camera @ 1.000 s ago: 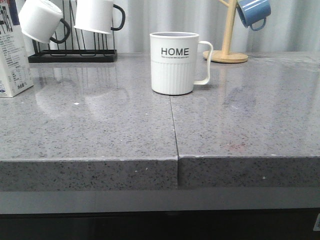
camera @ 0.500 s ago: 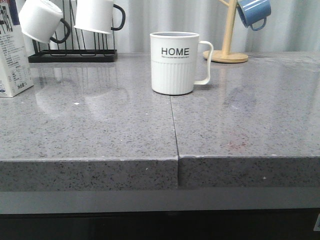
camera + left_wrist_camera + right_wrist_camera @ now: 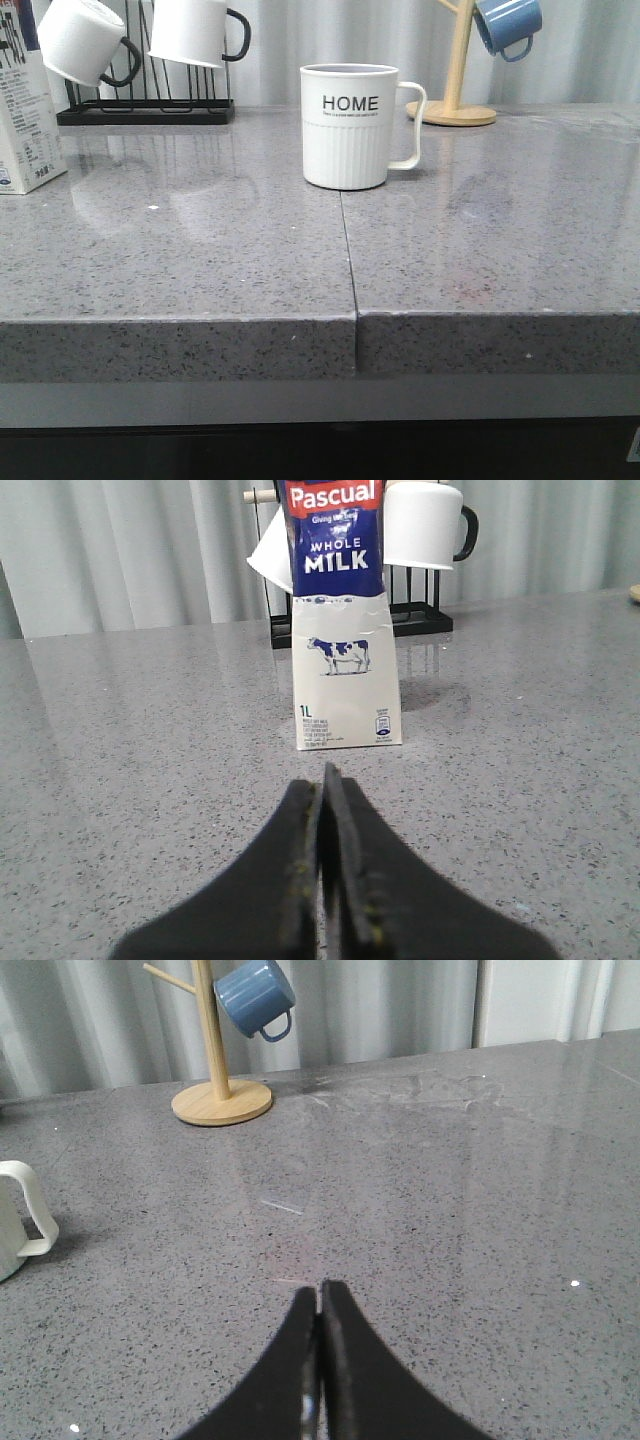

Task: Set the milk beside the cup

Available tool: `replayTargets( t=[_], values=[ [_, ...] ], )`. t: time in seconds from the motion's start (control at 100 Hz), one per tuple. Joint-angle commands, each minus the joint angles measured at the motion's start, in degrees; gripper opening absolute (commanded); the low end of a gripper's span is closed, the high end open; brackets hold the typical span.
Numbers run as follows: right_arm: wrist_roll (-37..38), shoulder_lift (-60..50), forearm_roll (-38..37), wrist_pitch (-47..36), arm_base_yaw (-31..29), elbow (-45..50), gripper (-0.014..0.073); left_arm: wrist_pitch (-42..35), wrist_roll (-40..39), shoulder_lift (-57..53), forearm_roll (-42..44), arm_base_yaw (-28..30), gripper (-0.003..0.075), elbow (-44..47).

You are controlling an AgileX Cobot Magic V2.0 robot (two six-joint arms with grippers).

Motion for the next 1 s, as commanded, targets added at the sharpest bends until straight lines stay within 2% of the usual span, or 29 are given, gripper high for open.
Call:
replayTargets(
  t=[0.0, 0.14, 0.35, 0.74, 0.89, 0.99],
  values=[
    [0.0, 0.3, -0.4, -4.1, -0.4, -1.5, -0.0068, -4.5, -0.7, -1.9, -0.2, -0.3, -0.0021, 2.9],
    [0.0, 0.3, -0.4, -4.1, -0.4, -1.5, -0.0068, -6.8, -0.7, -1.9, -0.3, -0.3, -0.0021, 2.5],
    [0.0, 0.3, -0.4, -4.1, -0.4, -1.5, -0.0068, -4.4, -0.8, 0.8, -2.4, -0.3, -0.0021, -2.7],
    [0.0, 0.3, -0.4, -4.1, -0.4, -1.5, -0.0068, 11.3, -0.8, 25.8, -4.6, -0.3, -0.0021, -26.5],
    [0.0, 0.3, -0.4, -4.1, -0.4, -1.5, -0.0068, 11.8, -0.8, 33.7, -4.6, -0.3, -0.0021, -32.0],
    [0.0, 0.3, -0.4, -4.1, -0.4, -1.5, -0.0068, 9.3, -0.8, 37.1, -5.3, -0.3, -0.0020, -32.6]
  ],
)
